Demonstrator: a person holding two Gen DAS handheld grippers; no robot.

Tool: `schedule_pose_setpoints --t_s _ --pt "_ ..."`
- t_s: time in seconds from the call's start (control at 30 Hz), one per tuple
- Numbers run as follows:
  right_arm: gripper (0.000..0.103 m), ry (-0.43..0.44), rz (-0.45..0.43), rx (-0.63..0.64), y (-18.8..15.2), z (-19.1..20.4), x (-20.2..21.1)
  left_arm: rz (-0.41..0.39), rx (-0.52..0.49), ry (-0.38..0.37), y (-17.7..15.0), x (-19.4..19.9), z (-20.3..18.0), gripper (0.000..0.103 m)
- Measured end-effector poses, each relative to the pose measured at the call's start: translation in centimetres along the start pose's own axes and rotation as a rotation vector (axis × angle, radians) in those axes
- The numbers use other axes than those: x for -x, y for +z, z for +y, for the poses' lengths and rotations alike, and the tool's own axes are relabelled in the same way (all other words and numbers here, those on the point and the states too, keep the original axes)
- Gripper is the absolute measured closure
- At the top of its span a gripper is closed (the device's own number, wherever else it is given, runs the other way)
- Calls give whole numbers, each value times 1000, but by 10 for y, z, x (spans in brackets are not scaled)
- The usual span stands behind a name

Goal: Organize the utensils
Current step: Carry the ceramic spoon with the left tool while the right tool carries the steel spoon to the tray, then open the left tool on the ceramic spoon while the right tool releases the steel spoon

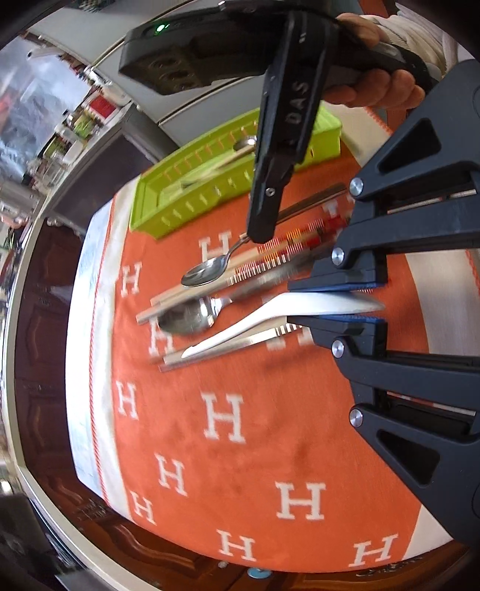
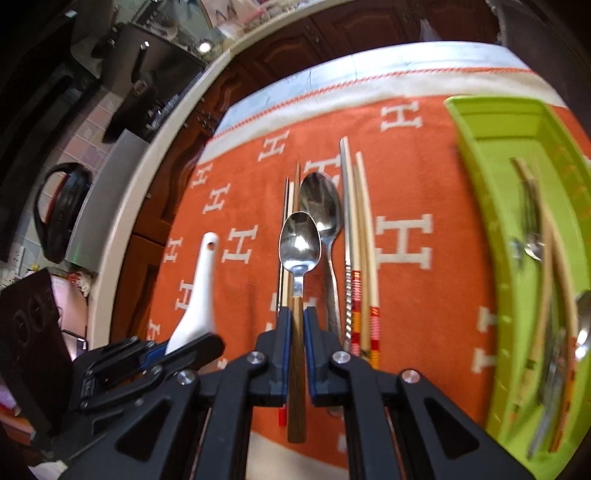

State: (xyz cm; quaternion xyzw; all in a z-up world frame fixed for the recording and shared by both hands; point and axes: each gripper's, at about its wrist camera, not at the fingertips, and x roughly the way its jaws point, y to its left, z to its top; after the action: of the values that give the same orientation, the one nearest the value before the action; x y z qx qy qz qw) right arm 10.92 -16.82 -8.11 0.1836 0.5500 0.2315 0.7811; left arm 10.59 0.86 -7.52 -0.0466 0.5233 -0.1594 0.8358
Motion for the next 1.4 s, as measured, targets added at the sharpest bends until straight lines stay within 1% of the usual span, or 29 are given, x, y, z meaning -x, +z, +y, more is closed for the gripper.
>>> schedule_pose_setpoints --t_s 0.1,0.17,0.33,0.47,0.57,0.67,0.8,0.87,0.97,1.13,1.23,1.4 --pt "97 -10 -43 -10 -7 -11 25 -5 -36 -17 9 0 -25 96" --pt "97 -49 -80 -9 -10 -20 42 -7 -60 -31 17 -2 -45 96" --pt "97 -151 -138 -35 -13 -50 75 4 -124 -71 37 -15 -99 96" --pt "96 -234 -173 -70 -12 -78 94 7 -160 -92 53 -29 -137 96" --pt "96 -277 -185 -89 -11 -98 103 10 -180 -102 62 -40 -159 96" --pt "96 -299 -182 -98 -9 -115 107 24 -189 -102 72 -55 -177 96" --pt "96 -321 -165 -116 -6 -137 102 44 -187 -84 79 -78 -189 96" --pt "96 -309 -152 -122 -5 -144 98 65 -180 -73 82 -91 -190 96" --pt "96 -304 -145 -109 -4 -145 92 89 -172 -51 82 -107 -191 96" --pt "96 -336 -135 -76 0 -142 83 116 -166 -34 80 -124 -187 96" --pt "95 -330 -138 -73 1 -140 81 120 -172 -44 77 -125 -186 96" --pt "95 -318 -145 -63 0 -135 84 92 -177 -41 73 -108 -184 96"
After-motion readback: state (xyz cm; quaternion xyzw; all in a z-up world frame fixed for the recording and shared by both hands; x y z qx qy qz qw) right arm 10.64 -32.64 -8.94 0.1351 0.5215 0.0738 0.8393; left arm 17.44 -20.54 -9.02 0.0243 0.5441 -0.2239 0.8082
